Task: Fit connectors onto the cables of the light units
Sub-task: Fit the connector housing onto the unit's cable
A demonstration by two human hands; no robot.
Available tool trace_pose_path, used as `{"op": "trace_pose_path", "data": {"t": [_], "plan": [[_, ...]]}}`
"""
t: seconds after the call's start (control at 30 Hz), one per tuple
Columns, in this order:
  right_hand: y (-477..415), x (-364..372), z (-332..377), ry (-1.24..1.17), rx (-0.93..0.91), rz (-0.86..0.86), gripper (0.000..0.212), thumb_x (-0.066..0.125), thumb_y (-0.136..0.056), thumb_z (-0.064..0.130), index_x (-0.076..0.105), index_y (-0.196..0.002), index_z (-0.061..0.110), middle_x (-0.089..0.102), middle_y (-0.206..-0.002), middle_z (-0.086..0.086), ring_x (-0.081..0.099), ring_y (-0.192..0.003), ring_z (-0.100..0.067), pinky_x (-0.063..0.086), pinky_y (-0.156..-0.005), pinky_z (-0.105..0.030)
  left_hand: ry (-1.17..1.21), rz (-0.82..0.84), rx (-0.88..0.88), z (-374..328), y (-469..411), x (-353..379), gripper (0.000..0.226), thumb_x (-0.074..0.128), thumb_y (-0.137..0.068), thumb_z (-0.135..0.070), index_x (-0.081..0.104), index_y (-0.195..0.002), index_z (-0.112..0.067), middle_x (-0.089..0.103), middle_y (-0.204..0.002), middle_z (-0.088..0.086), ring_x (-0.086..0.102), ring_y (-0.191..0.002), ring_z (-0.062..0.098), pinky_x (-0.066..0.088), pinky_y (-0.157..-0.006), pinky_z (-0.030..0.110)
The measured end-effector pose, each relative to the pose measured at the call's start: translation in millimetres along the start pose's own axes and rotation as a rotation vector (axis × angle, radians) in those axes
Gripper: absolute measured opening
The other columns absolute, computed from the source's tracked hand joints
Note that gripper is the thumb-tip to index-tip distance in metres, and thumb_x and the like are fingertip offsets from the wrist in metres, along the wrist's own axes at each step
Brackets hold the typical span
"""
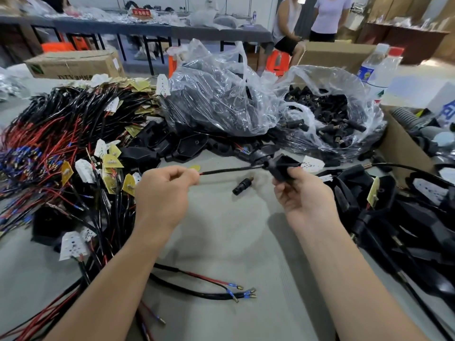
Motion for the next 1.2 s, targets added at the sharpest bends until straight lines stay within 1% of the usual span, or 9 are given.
{"op": "trace_pose_path", "data": {"t": [0.1, 0.2, 0.3, 0.4, 0.5, 0.7, 0.87, 0.97, 1.2], "plan": [[0.6, 2.4, 0.8, 0.005, -0.035, 0.016, 0.030, 0.059, -0.092, -0.003, 0.059, -0.120, -0.012, 0.073, -0.088, -0.024, 0.069, -0.061, -0.027, 0.047, -0.043, -0.023, -0.046, -0.052, -0.039, 6.2, 0.7, -4.2, 0.022, 0.065, -0.068, -0.038, 0.068, -0.063, -0.017, 0.043, -0.045, -0.007, 0.038, -0.046, 0.009, 0.035, -0.055, 0.031], [2.8, 7.2, 6.2, 0.120, -0.120, 0.053, 0.017, 0.055, -0.091, -0.003, 0.064, -0.104, 0.002, 0.074, -0.083, -0.020, 0.066, -0.056, -0.026, 0.043, -0.042, -0.023, -0.078, 0.094, -0.005, 2.8, 2.6, 3.9, 0.026, 0.061, -0.061, -0.030, 0.054, -0.053, -0.007, 0.036, -0.045, -0.002, 0.033, -0.047, 0.014, 0.028, -0.053, 0.031], [8.3, 12.0, 12.7, 0.253, -0.183, 0.111, 0.024, 0.054, -0.085, 0.000, 0.070, -0.087, 0.017, 0.073, -0.075, -0.010, 0.061, -0.054, -0.025, 0.040, -0.042, -0.023, 0.125, 0.700, -0.067, -2.8, 20.3, 37.6, 0.018, 0.060, -0.053, -0.022, 0.049, -0.041, -0.014, 0.043, -0.046, 0.002, 0.037, -0.044, 0.016, 0.028, -0.050, 0.024], [12.1, 16.1, 12.0, 0.317, -0.160, 0.168, 0.025, 0.055, -0.071, 0.005, 0.072, -0.076, 0.022, 0.069, -0.074, -0.005, 0.061, -0.061, -0.025, 0.039, -0.041, -0.022, 0.275, 1.386, -0.121, -11.3, 61.8, 55.7, 0.014, 0.071, -0.072, -0.024, 0.076, -0.072, -0.011, 0.069, -0.067, 0.007, 0.061, -0.055, 0.012, 0.046, -0.052, 0.018], [16.9, 22.9, 1.0, 0.386, -0.063, 0.254, 0.026, 0.055, -0.059, 0.008, 0.071, -0.079, 0.014, 0.065, -0.077, -0.012, 0.056, -0.060, -0.024, 0.034, -0.037, -0.022, 0.362, 1.647, -0.126, -15.8, 78.4, 51.6, 0.040, 0.070, -0.091, -0.043, 0.077, -0.104, -0.006, 0.076, -0.097, 0.011, 0.071, -0.081, 0.018, 0.056, -0.076, 0.026], [36.1, 45.4, -29.7, 0.602, -0.007, 0.520, 0.022, 0.054, -0.076, 0.000, 0.070, -0.072, 0.015, 0.062, -0.069, -0.008, 0.049, -0.049, -0.016, 0.029, -0.037, -0.021, 0.447, 0.926, -0.398, 1.7, 43.8, 61.4, 0.039, 0.064, -0.089, -0.045, 0.073, -0.086, -0.008, 0.064, -0.066, 0.004, 0.063, -0.057, 0.013, 0.057, -0.055, 0.026], [34.3, 47.9, -28.6, 0.760, -0.202, 0.509, 0.035, 0.072, -0.081, 0.013, 0.067, -0.114, 0.024, 0.053, -0.072, -0.007, 0.046, -0.053, -0.014, 0.039, -0.043, -0.024, 0.320, 0.890, -0.406, 6.8, 46.0, 65.0, 0.028, 0.055, -0.102, -0.026, 0.067, -0.107, -0.002, 0.074, -0.080, 0.010, 0.069, -0.064, 0.017, 0.055, -0.052, 0.023], [34.8, 45.6, -26.4, 0.708, -0.250, 0.404, 0.045, 0.079, -0.073, 0.029, 0.060, -0.114, 0.029, 0.064, -0.075, -0.007, 0.056, -0.058, -0.021, 0.042, -0.045, -0.026, 0.289, 0.806, -0.371, 6.3, 40.3, 64.7, 0.021, 0.059, -0.101, -0.017, 0.066, -0.119, -0.008, 0.074, -0.104, 0.023, 0.066, -0.064, 0.016, 0.053, -0.051, 0.024], [49.1, 51.6, -43.9, 0.563, -0.008, 0.492, 0.039, 0.073, -0.090, 0.004, 0.051, -0.121, 0.012, 0.067, -0.085, -0.014, 0.068, -0.062, -0.024, 0.061, -0.073, -0.041, 0.346, 0.243, -0.191, 2.6, 11.9, 35.7, 0.018, 0.073, -0.090, -0.004, 0.078, -0.103, -0.016, 0.079, -0.081, 0.012, 0.070, -0.062, 0.018, 0.055, -0.048, 0.026]]}}
Point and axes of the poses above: each hand's wrist, its own y-axis away from the middle knuckle, its own x-axis out of the palm, z = x × y, the point moved 7 cm from there along -y, towards the middle knuckle
